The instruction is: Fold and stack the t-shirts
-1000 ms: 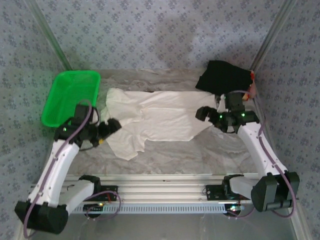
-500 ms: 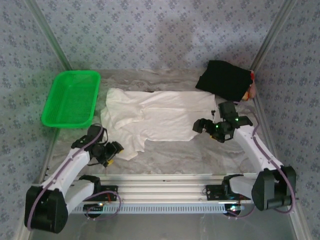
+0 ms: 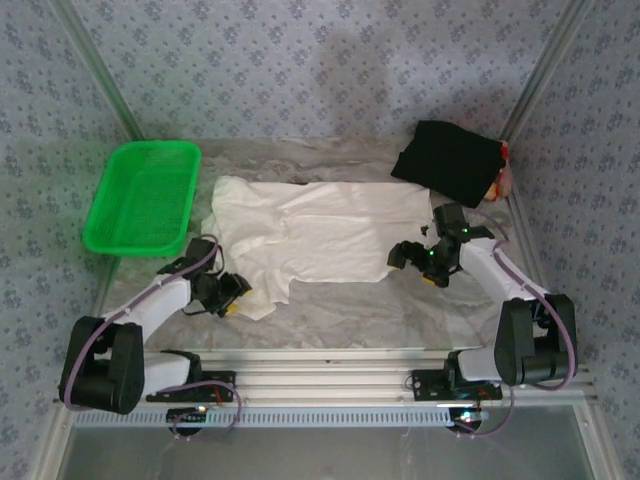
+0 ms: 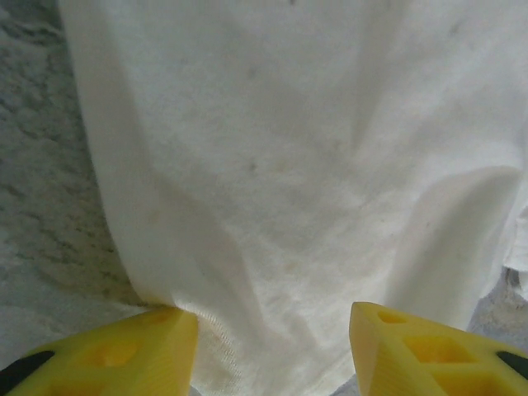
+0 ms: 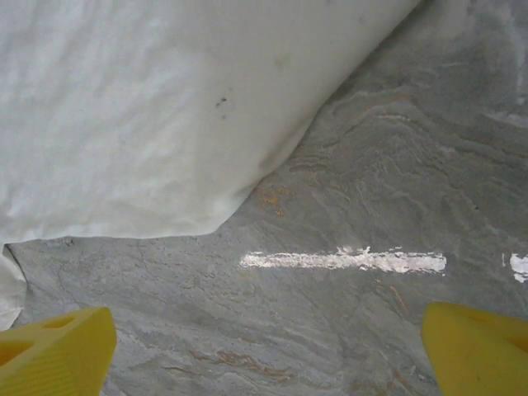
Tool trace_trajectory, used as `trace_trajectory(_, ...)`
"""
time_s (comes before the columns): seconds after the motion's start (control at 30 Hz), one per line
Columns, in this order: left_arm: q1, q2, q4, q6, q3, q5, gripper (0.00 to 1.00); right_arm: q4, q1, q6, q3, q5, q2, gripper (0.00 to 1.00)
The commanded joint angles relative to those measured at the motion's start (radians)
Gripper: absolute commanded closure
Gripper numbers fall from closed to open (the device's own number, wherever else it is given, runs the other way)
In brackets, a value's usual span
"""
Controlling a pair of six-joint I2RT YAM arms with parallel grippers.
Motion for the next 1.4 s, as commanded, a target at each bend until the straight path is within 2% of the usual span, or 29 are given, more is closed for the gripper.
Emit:
trace_trajectory(0.0, -0.011, -0.006, -0.049, 0.025, 0.035, 0.006, 0.51, 0.000, -0.008, -0.018, 0.004, -0.003, 0.007, 0.03)
trace_trajectory(0.13, -0.012, -0.112, -0.164, 0.031, 0.033, -0.031, 0.46, -0.007, -0.011, -0.019, 0.012, -0.011, -0.004, 0.03)
trace_trajectory(0.23, -0.011, -0.150, -0.178, 0.026, -0.006, -0.036, 0.44, 0.001, -0.013, -0.020, 0.013, -0.017, -0.010, 0.03)
trace_trajectory(0.57, -0.016, 0.009, 0.014, 0.022, -0.011, -0.032, 0.46, 0.012, -0.002, -0.015, 0.040, -0.040, -0.011, 0.03)
trace_trajectory(0.97, -0.032, 0.144, 0.028, 0.087, 0.088, -0.025, 0.73, 0.002, 0.001, -0.026, 0.003, -0.049, -0.055, 0.02)
trace_trajectory(1.37, -0.053, 0.198, -0.049, 0.161, 0.210, -0.032, 0.88, 0.006, -0.001, -0.033, -0.013, -0.057, -0.062, 0.02)
